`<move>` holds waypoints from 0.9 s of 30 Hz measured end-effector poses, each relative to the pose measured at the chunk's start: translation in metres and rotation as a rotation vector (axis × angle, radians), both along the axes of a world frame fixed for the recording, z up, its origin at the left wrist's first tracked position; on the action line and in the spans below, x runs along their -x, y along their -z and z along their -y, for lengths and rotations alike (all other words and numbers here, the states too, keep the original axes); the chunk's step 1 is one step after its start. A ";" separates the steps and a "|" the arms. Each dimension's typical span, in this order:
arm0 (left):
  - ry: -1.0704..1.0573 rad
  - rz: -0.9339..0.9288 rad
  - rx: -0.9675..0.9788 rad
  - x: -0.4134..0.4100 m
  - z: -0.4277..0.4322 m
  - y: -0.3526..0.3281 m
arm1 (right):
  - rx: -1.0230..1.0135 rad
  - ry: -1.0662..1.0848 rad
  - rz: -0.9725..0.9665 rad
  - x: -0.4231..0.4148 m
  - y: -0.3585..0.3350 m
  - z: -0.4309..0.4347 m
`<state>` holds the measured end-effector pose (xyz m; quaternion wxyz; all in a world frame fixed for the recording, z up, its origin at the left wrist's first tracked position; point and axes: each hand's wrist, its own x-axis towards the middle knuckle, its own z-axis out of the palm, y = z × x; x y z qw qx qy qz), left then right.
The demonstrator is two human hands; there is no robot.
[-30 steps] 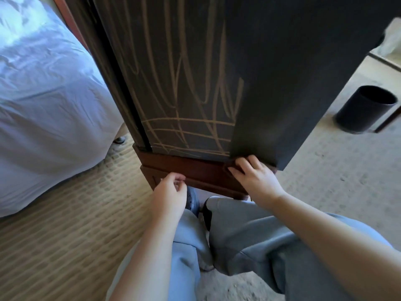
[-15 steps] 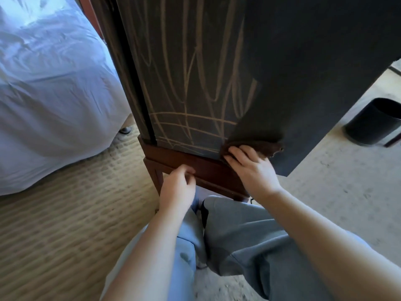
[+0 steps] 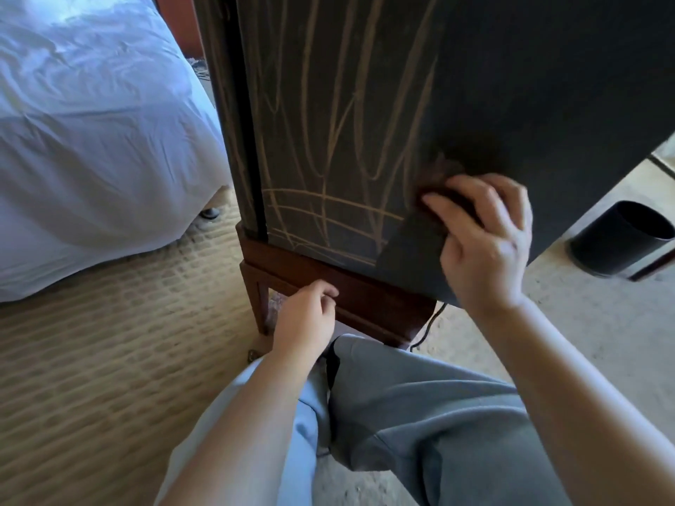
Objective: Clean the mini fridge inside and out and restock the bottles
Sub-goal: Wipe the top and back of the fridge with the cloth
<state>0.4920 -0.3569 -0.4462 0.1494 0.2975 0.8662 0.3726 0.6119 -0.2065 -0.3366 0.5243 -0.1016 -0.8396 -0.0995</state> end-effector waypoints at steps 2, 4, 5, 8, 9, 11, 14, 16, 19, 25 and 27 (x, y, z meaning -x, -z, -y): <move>-0.010 0.006 -0.010 0.000 0.002 0.000 | -0.097 0.041 -0.120 0.005 -0.031 -0.011; -0.021 0.014 -0.017 0.002 0.004 -0.001 | -0.169 0.066 -0.170 0.012 -0.038 -0.019; -0.024 0.019 -0.022 0.004 0.005 -0.001 | -0.192 0.072 -0.156 0.017 -0.033 -0.021; -0.026 0.028 -0.012 0.007 0.006 0.000 | -0.160 0.078 0.009 0.026 0.003 -0.022; -0.024 0.022 0.005 0.008 0.006 0.000 | -0.128 0.083 0.098 0.027 0.019 -0.022; -0.032 0.020 0.019 0.010 0.006 0.002 | -0.122 0.098 0.276 0.028 0.052 -0.020; -0.037 0.015 0.002 0.011 0.009 0.002 | -0.257 0.060 0.541 0.019 0.101 -0.023; -0.038 -0.002 -0.012 0.013 0.012 0.002 | -0.372 0.043 0.724 0.011 0.123 -0.028; -0.009 -0.053 0.022 0.016 0.014 0.004 | -0.452 0.029 0.843 0.006 0.120 -0.031; 0.007 -0.103 0.068 0.014 0.013 0.003 | -0.321 0.022 0.493 0.015 0.031 -0.026; -0.001 -0.133 0.054 0.011 0.012 0.001 | -0.266 0.088 0.325 0.024 -0.003 -0.022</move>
